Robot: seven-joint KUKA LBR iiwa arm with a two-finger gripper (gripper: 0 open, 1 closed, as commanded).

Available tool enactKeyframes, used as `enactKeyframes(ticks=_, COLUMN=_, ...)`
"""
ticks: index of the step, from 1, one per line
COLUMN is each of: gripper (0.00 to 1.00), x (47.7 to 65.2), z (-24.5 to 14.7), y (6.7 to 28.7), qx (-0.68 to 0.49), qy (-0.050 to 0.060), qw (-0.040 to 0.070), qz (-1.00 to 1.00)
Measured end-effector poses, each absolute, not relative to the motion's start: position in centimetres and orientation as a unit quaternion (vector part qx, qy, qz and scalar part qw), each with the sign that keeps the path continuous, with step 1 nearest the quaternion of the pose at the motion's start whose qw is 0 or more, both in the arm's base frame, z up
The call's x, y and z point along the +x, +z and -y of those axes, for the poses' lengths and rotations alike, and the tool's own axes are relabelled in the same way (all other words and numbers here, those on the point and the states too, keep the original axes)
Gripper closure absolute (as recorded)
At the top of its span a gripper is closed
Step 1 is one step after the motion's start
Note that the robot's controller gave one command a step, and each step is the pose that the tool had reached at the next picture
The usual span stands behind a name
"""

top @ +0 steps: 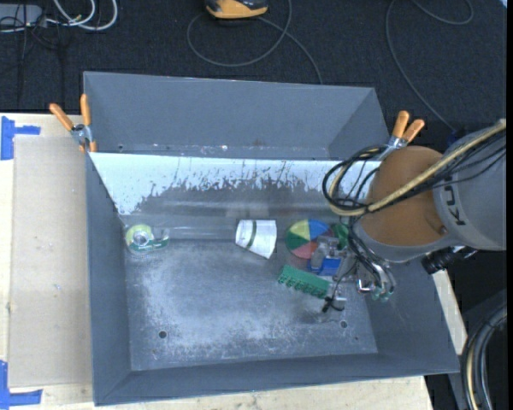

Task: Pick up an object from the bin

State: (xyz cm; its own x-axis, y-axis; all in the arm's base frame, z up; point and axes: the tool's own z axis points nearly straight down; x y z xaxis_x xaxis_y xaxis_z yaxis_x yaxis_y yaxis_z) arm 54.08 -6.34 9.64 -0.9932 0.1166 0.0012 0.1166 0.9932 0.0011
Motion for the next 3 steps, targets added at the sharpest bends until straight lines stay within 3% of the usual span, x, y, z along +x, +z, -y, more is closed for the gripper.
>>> enactKeyframes(ticks=1, gripper=1.0, x=59.3, z=5.3, y=7.1, qx=-0.044, qy=0.0, qw=-0.001, qz=0.999)
enactKeyframes(ticks=2, gripper=1.0, x=59.3, z=5.3, y=7.1, qx=-0.044, qy=0.0, qw=-0.001, qz=0.999)
enactKeyframes(ticks=3, gripper=1.0, x=59.1, z=5.0, y=10.4, qx=-0.041, qy=0.0, qw=0.002, qz=0.999)
